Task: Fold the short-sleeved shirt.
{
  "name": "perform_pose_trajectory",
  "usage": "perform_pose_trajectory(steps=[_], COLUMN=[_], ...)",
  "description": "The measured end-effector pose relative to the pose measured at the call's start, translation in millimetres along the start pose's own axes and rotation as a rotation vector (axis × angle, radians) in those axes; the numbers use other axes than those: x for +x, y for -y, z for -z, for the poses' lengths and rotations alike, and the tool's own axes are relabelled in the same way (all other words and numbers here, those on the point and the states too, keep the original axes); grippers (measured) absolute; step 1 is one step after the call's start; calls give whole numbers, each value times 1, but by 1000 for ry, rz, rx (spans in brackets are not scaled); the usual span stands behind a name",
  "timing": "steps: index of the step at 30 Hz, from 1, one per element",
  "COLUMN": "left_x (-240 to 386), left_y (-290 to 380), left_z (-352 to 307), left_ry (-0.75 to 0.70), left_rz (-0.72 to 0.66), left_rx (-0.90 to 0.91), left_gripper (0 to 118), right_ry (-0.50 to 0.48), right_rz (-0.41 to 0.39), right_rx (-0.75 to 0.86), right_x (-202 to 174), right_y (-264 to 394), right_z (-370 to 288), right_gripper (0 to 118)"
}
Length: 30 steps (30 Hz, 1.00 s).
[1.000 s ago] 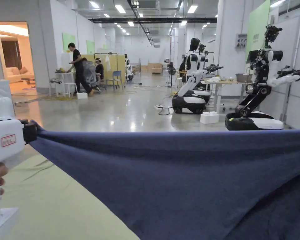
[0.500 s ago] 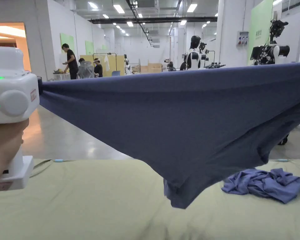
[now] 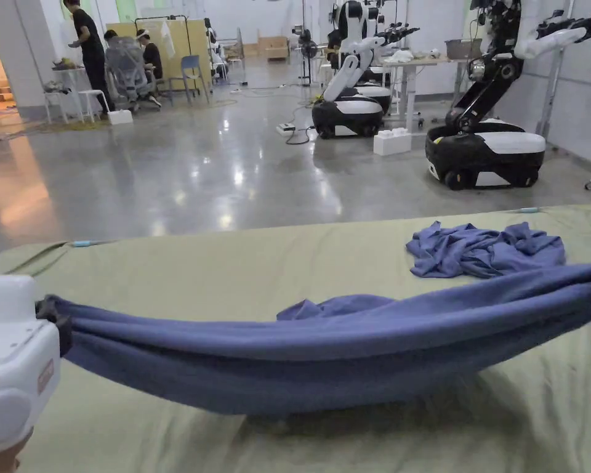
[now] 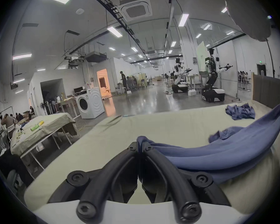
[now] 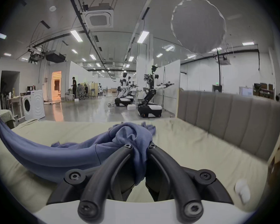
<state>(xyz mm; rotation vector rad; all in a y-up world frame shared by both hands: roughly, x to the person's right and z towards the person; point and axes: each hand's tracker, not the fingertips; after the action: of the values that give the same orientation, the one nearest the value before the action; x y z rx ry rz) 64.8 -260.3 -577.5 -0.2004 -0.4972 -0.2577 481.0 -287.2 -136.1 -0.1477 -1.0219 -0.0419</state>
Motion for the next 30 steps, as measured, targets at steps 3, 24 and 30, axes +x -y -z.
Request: perform_pose_trajectory(steps=[3, 24, 30], left_x=[-11, -73, -95], left_y=[39, 170, 152], left_z=[-39, -213, -265], left_ry=[31, 114, 146], left_rz=[-73, -70, -146], left_rx=[-58, -373, -276], left_gripper=[1, 111, 118], right_ry=[-11, -125, -139], right_rz=[88, -224, -21], right_rx=[-46, -430, -324], right_x=[18, 86, 94], right_y=[35, 139, 106], right_z=[-60, -254, -301], right_gripper=[10, 109, 118])
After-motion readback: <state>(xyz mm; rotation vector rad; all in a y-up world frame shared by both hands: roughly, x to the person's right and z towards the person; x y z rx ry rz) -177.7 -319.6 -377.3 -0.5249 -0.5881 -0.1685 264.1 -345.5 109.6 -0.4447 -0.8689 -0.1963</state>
